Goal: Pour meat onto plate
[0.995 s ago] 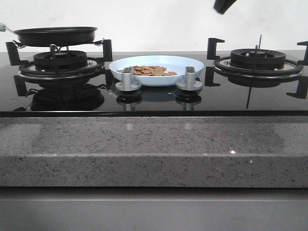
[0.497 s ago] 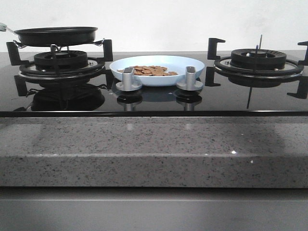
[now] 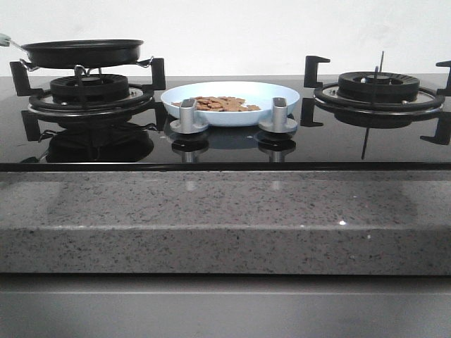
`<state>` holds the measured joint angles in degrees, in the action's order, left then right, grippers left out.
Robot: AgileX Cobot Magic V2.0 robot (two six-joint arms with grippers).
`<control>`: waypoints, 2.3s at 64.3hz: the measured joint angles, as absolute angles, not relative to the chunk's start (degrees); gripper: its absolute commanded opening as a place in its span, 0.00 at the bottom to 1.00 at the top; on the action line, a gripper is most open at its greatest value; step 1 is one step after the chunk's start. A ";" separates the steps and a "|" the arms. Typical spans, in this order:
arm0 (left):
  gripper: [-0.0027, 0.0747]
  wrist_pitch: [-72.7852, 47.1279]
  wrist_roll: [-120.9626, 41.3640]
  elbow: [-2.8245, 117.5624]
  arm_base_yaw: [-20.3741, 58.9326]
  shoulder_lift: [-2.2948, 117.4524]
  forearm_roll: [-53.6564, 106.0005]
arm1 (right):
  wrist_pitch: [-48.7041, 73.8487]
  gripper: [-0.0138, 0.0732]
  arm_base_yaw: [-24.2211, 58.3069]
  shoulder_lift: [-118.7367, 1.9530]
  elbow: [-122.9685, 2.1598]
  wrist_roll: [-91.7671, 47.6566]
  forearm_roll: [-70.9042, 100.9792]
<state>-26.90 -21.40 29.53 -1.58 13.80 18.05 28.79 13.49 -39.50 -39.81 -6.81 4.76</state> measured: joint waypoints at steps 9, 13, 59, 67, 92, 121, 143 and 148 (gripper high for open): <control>0.01 -26.90 -21.40 29.53 -1.58 13.80 18.05 | 26.15 0.09 13.49 -30.54 -32.16 -6.81 5.11; 0.01 -26.90 -21.40 29.53 -1.58 13.80 18.05 | 25.05 0.09 13.49 -26.37 -29.25 -6.81 5.20; 0.01 -26.90 -21.40 29.53 -1.58 13.80 18.05 | 22.78 0.09 13.49 -15.27 -22.20 -6.69 5.23; 0.01 -26.90 -21.40 29.53 -1.58 13.80 18.05 | 22.73 0.09 13.49 -15.27 -22.20 -6.69 5.23; 0.01 -26.90 -21.40 29.53 -1.58 13.80 18.05 | 22.73 0.09 13.49 -15.27 -22.20 -6.69 5.23; 0.01 -23.39 -19.07 27.32 -1.58 13.69 16.67 | 22.73 0.09 13.49 -15.27 -22.20 -6.60 5.33; 0.01 -17.70 -5.30 15.25 -0.89 6.81 5.01 | 22.73 0.09 13.49 -15.27 -22.11 -6.60 5.33; 0.01 -17.15 -5.18 11.12 -0.89 4.18 4.66 | 22.73 0.09 13.49 -15.27 -22.11 -6.60 5.33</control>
<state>-17.15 -5.18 11.12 -0.89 4.18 4.66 22.73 13.49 -15.27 -22.11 -6.60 5.33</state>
